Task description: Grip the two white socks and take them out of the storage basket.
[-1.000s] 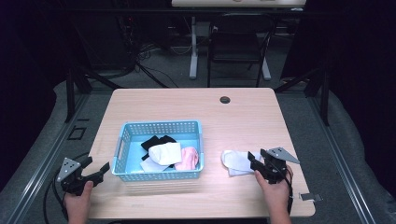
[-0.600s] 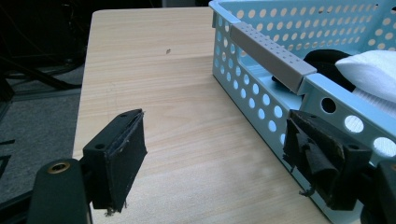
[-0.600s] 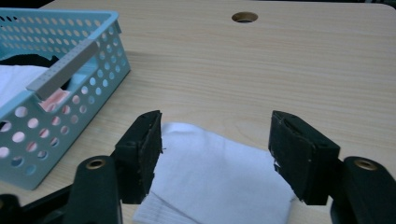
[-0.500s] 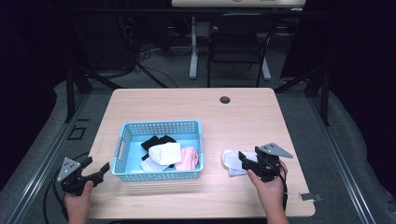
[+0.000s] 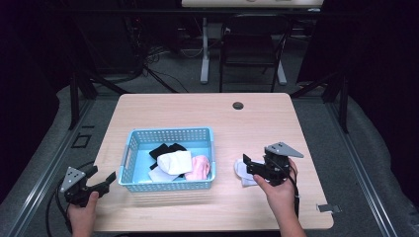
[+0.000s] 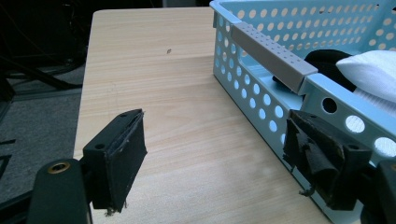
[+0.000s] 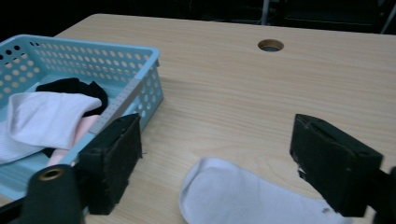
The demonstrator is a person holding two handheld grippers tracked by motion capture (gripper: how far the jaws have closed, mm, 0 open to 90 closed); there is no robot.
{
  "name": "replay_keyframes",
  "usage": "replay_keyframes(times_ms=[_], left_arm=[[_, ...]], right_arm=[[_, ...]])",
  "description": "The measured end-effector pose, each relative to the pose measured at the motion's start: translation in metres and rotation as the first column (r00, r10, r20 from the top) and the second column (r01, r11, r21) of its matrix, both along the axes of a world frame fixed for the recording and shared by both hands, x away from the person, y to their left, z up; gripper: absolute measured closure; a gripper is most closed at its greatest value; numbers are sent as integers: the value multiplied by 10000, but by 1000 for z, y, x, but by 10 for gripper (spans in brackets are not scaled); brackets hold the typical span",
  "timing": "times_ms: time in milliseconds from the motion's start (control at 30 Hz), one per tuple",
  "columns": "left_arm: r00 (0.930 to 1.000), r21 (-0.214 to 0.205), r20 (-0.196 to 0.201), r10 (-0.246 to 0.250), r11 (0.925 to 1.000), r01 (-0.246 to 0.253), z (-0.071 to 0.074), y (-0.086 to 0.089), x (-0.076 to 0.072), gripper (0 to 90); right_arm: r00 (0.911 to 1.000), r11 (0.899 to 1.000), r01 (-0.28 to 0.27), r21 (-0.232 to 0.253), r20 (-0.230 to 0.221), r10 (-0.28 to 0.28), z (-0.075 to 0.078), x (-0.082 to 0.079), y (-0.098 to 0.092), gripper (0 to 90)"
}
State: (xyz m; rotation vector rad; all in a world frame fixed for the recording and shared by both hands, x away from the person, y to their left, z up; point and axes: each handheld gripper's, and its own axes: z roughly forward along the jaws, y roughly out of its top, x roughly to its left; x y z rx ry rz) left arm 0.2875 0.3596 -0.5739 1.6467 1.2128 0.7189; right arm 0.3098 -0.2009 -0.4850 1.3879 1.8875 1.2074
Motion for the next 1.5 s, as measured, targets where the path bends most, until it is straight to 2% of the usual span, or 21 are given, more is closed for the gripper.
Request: replay_keyframes(times_ms=[133, 200, 300, 367, 500, 700, 733, 767, 800, 867, 1033, 1100, 1133, 1167, 1233, 1267, 1367, 1400, 1433, 1467, 1500], left_arm=[[10000, 12, 4, -11, 10000, 11, 0, 0, 0, 207], [10000, 11, -3, -12, 10000, 12, 0, 0, 0, 207], [10000, 11, 8, -7, 10000, 7, 0, 0, 0, 207], [10000, 6, 16, -3, 10000, 3, 0, 0, 0, 207], [10000, -23, 34, -21, 10000, 21, 0, 0, 0, 207], [10000, 6, 13, -11, 10000, 11, 0, 0, 0, 207], [10000, 4, 12, -11, 10000, 11, 0, 0, 0, 207], [10000, 6, 10, -14, 10000, 14, 0, 0, 0, 207], [10000, 14, 4, -21, 10000, 21, 0, 0, 0, 207], [10000, 19, 1, -26, 10000, 26, 0, 0, 0, 207], [10000, -40, 35, -32, 10000, 32, 0, 1, 0, 207], [10000, -42, 39, -36, 10000, 37, 0, 0, 0, 207], [10000, -35, 33, -41, 10000, 42, 0, 1, 0, 207], [10000, -43, 33, -43, 10000, 43, 0, 1, 0, 207], [10000, -32, 12, -33, 10000, 33, 0, 1, 0, 207], [10000, -34, 13, -34, 10000, 34, 0, 1, 0, 207], [10000, -31, 11, -34, 10000, 35, 0, 1, 0, 207], [10000, -54, 34, -59, 10000, 59, 0, 1, 0, 207], [10000, -53, 37, -62, 10000, 63, 0, 1, 0, 207], [10000, -35, 15, -37, 10000, 37, 0, 1, 0, 207], [10000, -40, 8, -43, 10000, 43, 0, 1, 0, 207]], right_arm=[[9993, 9993, -373, 81, -5, 373, 10, 2, 10, 106], [9985, 9985, -550, -25, -56, 550, 13, 3, 16, 119], [9975, 9971, -713, -281, -43, 712, 18, 6, 26, 155], [9965, 9956, -834, -427, -48, 833, 21, 8, 33, 228], [9931, 9920, -1171, -461, -18, 1172, 28, 12, 46, 311], [9851, 9829, -1700, -714, 127, 1713, 38, 18, 66, 350], [9827, 9800, -1839, -764, 78, 1851, 39, 19, 71, 367], [9767, 9728, -2144, -875, -161, 2138, 40, 22, 80, 397], [9767, 9728, -2144, -875, -161, 2138, 40, 22, 80, 397], [9705, 9666, -2395, -911, -488, 2359, 40, 26, 90, 400], [9600, 9516, -2714, -1443, -1107, 2570, 36, 37, 114, 423], [9550, 9482, -2826, -1447, -1346, 2641, 35, 42, 122, 434], [9488, 9438, -2949, -1495, -1625, 2707, 35, 46, 130, 451], [9488, 9438, -2949, -1495, -1625, 2707, 35, 46, 130, 451], [9417, 9406, -3078, -1435, -1873, 2796, 33, 49, 137, 502], [9309, 9352, -3272, -1352, -2160, 2945, 31, 52, 142, 516], [9064, 9222, -3591, -1436, -2891, 3079, 25, 60, 151, 557], [8972, 9232, -3622, -1285, -3166, 3079, 23, 63, 154, 572], [8948, 9251, -3597, -1213, -3258, 3052, 21, 65, 156, 582], [8851, 9241, -3636, -1177, -3530, 3033, 17, 70, 161, 602], [8825, 9255, -3613, -1139, -3623, 2999, 14, 72, 164, 608]])
